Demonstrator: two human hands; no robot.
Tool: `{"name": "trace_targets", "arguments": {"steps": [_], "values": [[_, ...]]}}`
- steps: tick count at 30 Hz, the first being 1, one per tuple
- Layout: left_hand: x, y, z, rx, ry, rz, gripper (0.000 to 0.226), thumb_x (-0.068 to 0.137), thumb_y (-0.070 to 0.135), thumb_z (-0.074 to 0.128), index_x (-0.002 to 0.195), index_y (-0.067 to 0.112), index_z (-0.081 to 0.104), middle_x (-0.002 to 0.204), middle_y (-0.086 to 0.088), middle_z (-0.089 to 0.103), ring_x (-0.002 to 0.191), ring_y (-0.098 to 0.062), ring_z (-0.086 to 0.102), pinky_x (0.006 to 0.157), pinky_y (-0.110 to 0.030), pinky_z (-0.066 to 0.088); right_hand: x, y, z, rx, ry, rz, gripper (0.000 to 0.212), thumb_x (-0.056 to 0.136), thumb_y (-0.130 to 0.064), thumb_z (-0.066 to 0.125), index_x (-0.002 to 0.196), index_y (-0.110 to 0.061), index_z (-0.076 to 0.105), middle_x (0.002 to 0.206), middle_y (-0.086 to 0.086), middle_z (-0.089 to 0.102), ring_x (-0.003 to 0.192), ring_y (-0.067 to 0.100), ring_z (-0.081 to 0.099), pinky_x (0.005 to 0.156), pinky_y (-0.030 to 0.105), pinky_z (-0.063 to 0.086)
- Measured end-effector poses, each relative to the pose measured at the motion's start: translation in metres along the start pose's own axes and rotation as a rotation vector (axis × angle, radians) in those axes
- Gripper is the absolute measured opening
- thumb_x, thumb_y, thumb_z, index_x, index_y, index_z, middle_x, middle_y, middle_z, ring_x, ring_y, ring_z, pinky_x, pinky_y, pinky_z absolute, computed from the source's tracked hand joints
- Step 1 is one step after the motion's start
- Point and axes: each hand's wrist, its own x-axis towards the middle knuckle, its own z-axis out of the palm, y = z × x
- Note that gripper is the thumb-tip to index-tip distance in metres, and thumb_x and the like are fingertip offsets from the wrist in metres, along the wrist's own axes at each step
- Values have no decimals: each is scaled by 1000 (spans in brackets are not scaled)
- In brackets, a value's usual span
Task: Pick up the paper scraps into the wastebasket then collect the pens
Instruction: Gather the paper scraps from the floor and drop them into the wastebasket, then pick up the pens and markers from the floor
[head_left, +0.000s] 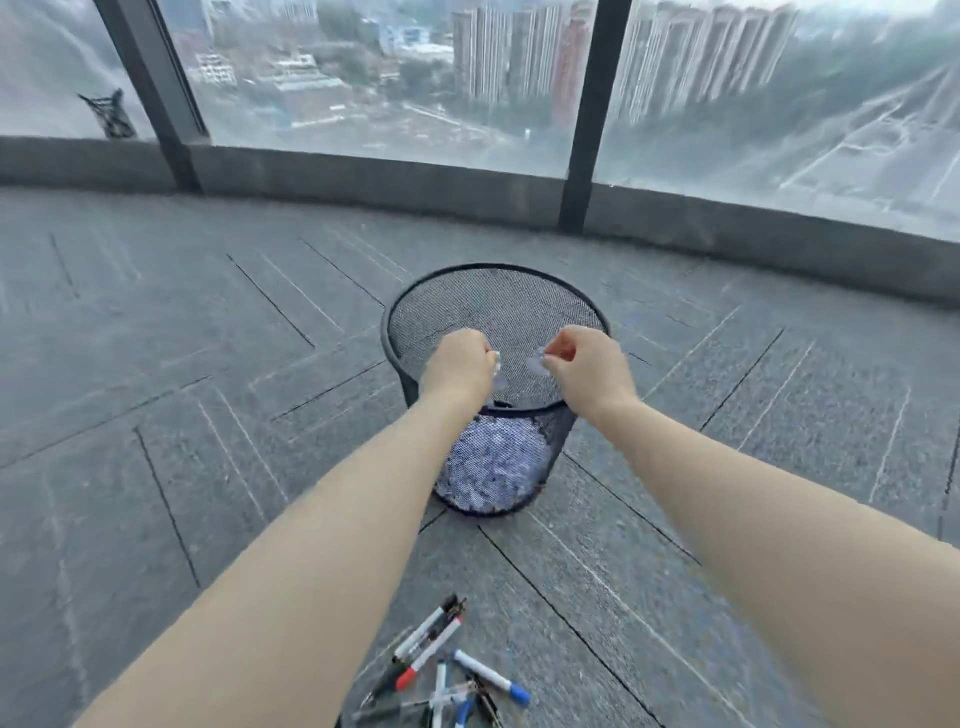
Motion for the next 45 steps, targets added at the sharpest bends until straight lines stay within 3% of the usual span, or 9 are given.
{"name": "trace_targets", "arguments": {"steps": [3, 9, 15, 27, 31, 34, 37, 42, 45], "values": [[4, 3, 5, 113, -67, -61, 40, 97, 32, 42, 87, -1, 61, 83, -15, 65, 60, -23, 56, 63, -30, 39, -1, 9, 3, -81, -27, -42, 13, 88, -26, 58, 84, -17, 66, 86, -2, 68, 84, 20, 62, 89, 41, 45], [10, -5, 6, 268, -156, -51, 29, 90, 33, 56, 105, 10, 66, 103, -7, 67, 95, -25, 61, 81, -34, 47, 4, 12, 7, -114, -79, -79, 38, 93, -38, 46, 76, -12, 67, 65, -2, 56, 68, 19, 53, 85, 34, 30], [6, -6, 7, 187, -29, -32, 21, 88, 36, 58, 90, 19, 70, 88, -2, 69, 84, -22, 62, 71, -28, 43, 6, 14, 10, -45, -35, -103, 22, 90, -38, 53, 85, -22, 68, 83, -6, 61, 81, 10, 49, 83, 31, 22], [7, -5, 8, 238, -50, -43, 24, 94, 36, 44, 97, 22, 64, 101, 0, 67, 90, -22, 58, 74, -29, 39, 5, 16, 10, 62, 7, -115, 17, 90, -19, 51, 94, -24, 67, 97, -10, 69, 93, 8, 60, 87, 24, 23], [8, -6, 11, 223, -85, -68, 30, 98, 35, 28, 108, 14, 46, 107, -4, 65, 93, -26, 59, 77, -38, 39, -4, 17, 9, 258, 84, -142, 17, 90, -12, 51, 96, -18, 65, 94, -6, 65, 84, 8, 58, 94, 35, 44], [-4, -9, 5, 118, -56, 80, 19, 98, 27, 34, 99, 12, 46, 98, -6, 63, 83, -23, 57, 76, -39, 45, -12, 11, 3, 376, 259, -250, 15, 89, -8, 52, 95, -15, 63, 94, -5, 57, 83, 8, 53, 85, 35, 49], [-32, -22, -1, 71, 278, 473, 12, 93, 14, 47, 93, 4, 54, 97, -9, 56, 87, -20, 53, 77, -26, 42, -31, 7, 1, 297, 309, -510, 14, 87, -13, 51, 95, -12, 63, 95, -2, 55, 87, 11, 51, 83, 34, 47], [-107, -97, 34, 210, 312, 788, 8, 87, 17, 48, 93, 13, 51, 100, -4, 52, 87, -22, 49, 78, -36, 39, -105, 57, 48, -153, -214, -895, 18, 84, -24, 49, 95, -15, 59, 94, 6, 59, 83, 22, 54, 74, 34, 40], [-151, -150, 76, 252, -36, 394, 21, 85, 24, 48, 93, 8, 58, 97, -10, 57, 85, -29, 56, 72, -39, 46, -154, 93, 87, -255, -589, -350, 17, 86, -30, 51, 94, -16, 58, 96, 2, 57, 91, 25, 58, 74, 33, 45]]}}
